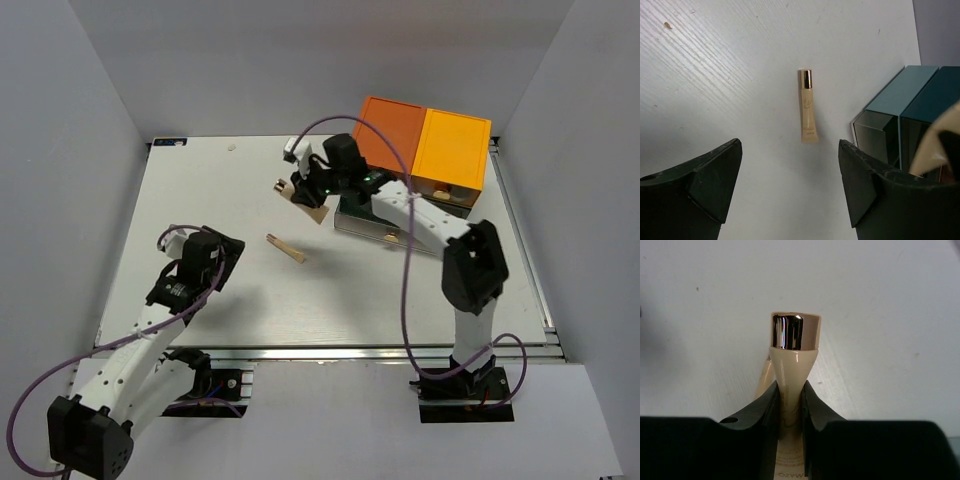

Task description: Organize the makeup

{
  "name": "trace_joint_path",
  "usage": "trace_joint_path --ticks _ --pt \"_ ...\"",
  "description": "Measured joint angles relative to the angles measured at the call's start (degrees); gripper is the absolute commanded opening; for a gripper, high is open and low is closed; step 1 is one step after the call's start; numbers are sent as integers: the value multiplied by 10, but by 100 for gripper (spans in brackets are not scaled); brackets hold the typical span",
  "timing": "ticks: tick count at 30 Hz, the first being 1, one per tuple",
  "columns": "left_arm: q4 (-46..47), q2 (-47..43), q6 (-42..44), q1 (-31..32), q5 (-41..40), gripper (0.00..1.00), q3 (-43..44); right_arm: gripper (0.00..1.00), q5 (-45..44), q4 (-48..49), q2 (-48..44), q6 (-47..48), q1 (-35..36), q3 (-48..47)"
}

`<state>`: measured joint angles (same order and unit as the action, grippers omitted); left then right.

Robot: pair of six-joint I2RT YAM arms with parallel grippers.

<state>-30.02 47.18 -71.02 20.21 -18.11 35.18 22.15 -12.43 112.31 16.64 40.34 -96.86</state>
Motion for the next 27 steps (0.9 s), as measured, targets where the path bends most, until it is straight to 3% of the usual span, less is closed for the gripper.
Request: trace_joint_path --ticks 7,14,16,17,27 --pt "39 11 0 0 15 88 -20 16 -5 -26 -140 165 -32 69" --pt "65 29 0 0 31 87 -36 21 -41 -42 -175 306 -78 187" --pt "73 37 0 0 37 88 -36 14 -49 -41 -174 336 -83 216" --pt "78 40 1 0 38 88 -36 4 -55 -35 -174 344 -83 228" --pt "83 31 -1 0 40 88 -42 2 -188 169 -173 350 -68 291"
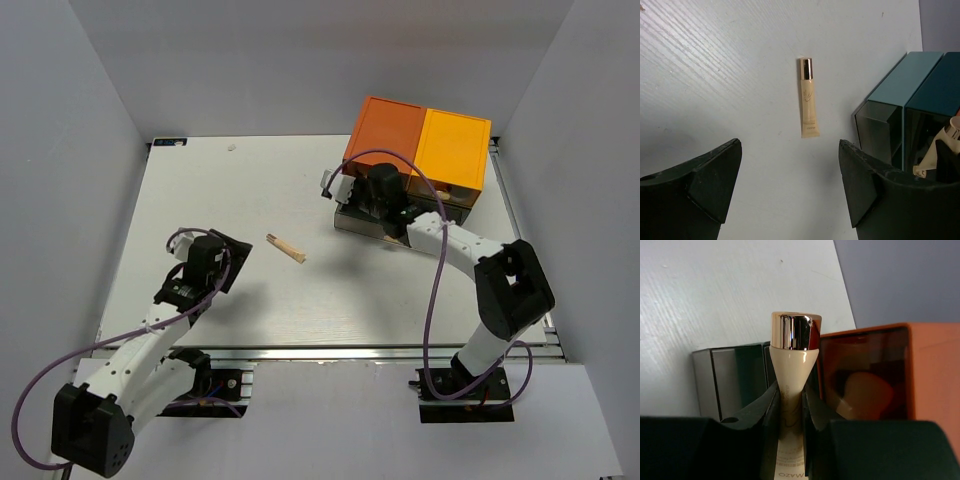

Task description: Organize the makeup

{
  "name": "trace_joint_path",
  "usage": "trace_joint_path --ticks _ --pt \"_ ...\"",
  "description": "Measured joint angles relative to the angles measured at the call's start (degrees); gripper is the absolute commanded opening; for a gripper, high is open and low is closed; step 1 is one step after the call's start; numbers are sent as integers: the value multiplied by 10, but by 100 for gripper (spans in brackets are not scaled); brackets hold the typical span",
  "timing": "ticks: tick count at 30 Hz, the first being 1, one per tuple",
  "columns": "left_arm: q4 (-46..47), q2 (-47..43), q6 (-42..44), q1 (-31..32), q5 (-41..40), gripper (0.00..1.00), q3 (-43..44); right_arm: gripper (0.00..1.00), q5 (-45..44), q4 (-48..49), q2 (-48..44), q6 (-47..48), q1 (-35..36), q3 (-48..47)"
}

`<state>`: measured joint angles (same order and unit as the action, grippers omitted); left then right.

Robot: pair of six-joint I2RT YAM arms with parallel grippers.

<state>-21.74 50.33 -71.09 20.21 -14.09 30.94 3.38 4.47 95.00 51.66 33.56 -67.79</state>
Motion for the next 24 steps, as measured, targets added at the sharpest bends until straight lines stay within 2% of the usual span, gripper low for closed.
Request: trace_joint_path --ticks 6,13,17,24 --pt "-1 -11 -5 0 0 88 -16 0 -118 134 7 2 27 98" --pt "0 -11 -5 0 0 88 -17 4 -187 306 10 40 40 209" --pt "0 -11 -5 0 0 88 -17 4 -199 386 21 68 40 233" --pt "-1 -14 -7 0 0 88 -25 8 -163 408 20 88 37 232"
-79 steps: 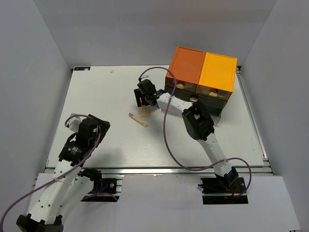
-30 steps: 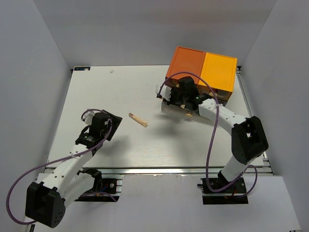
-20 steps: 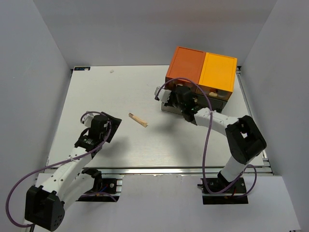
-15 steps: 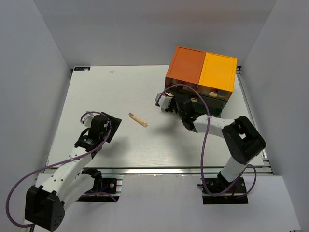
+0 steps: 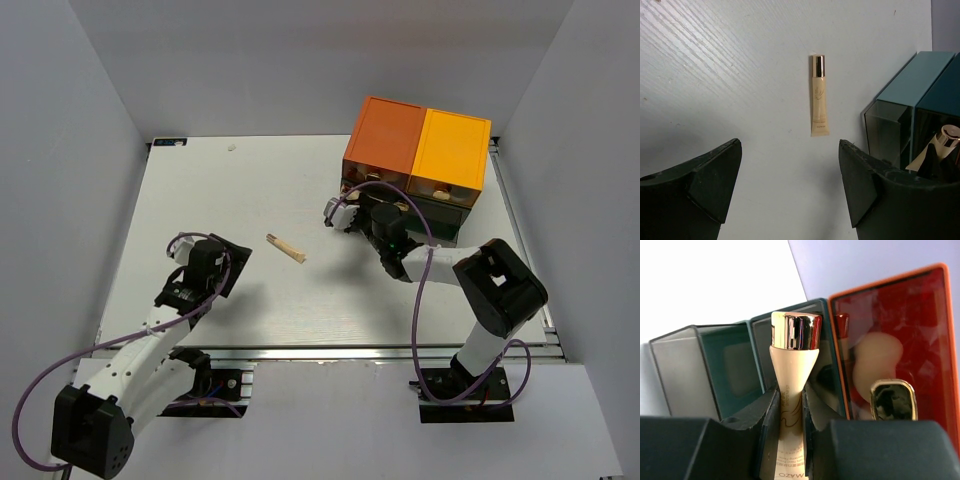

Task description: Organize the makeup

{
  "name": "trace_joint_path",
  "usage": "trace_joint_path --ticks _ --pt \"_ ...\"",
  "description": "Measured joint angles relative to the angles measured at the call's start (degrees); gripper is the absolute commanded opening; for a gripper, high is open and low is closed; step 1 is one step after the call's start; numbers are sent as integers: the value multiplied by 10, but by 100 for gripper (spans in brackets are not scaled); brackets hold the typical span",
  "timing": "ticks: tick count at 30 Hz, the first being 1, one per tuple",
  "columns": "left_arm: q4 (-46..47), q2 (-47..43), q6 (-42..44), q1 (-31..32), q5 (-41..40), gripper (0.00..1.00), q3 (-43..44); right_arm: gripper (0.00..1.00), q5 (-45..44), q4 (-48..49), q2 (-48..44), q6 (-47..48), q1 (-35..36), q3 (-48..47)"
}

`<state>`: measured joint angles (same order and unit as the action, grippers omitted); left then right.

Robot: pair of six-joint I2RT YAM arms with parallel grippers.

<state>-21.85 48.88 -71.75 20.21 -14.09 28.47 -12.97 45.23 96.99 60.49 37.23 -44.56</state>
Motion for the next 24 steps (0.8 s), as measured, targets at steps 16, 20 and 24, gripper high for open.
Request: trace_joint_path --ticks 16,20,24 --pt "5 -27 -3 0 0 88 -11 15 50 12 18 0 -18 -16" --pt "1 -56 -7 0 -1 88 -21 28 52 22 35 0 -18 -14" --pt "-5 -65 -12 0 -1 88 -26 48 51 26 44 0 -19 -14"
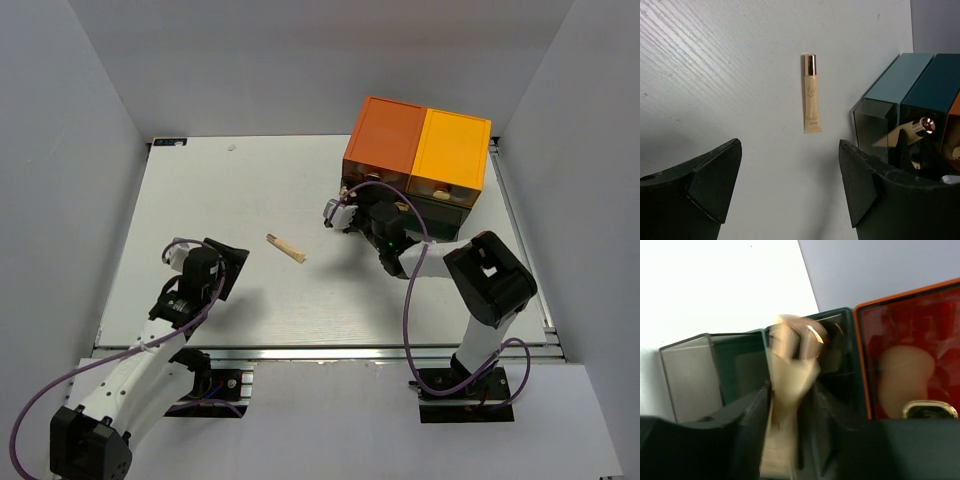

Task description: Organize the makeup

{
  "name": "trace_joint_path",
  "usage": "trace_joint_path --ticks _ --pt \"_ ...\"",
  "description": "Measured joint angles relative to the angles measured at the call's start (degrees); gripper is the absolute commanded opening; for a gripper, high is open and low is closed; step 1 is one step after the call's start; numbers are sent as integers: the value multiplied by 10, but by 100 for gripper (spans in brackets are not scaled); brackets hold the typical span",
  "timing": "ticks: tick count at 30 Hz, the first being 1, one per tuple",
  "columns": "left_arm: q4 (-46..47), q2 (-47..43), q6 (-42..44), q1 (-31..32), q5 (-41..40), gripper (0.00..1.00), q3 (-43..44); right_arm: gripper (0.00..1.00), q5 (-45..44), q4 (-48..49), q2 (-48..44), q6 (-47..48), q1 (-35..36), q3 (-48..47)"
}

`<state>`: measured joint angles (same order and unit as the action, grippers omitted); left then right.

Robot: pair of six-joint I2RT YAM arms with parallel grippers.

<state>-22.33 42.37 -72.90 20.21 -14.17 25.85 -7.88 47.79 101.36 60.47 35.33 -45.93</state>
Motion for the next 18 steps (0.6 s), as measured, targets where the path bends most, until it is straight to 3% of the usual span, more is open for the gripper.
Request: trace_joint_path --ticks 3,7,11,15,18 --pt "-2 0 -1 0 -1 88 0 52 3 -1 1 -1 0 7" --pt "-2 0 -1 0 -2 88 0 45 3 -1 2 0 -1 9" --pt "-4 0 -2 0 -2 88 0 46 5 -2 2 -1 -5 9" --pt "-5 -1 -2 0 -2 88 0 60 13 -23 -4 -12 -7 9" --pt "-7 -2 -2 0 -2 87 0 66 40 -88 -47 -31 -17 9"
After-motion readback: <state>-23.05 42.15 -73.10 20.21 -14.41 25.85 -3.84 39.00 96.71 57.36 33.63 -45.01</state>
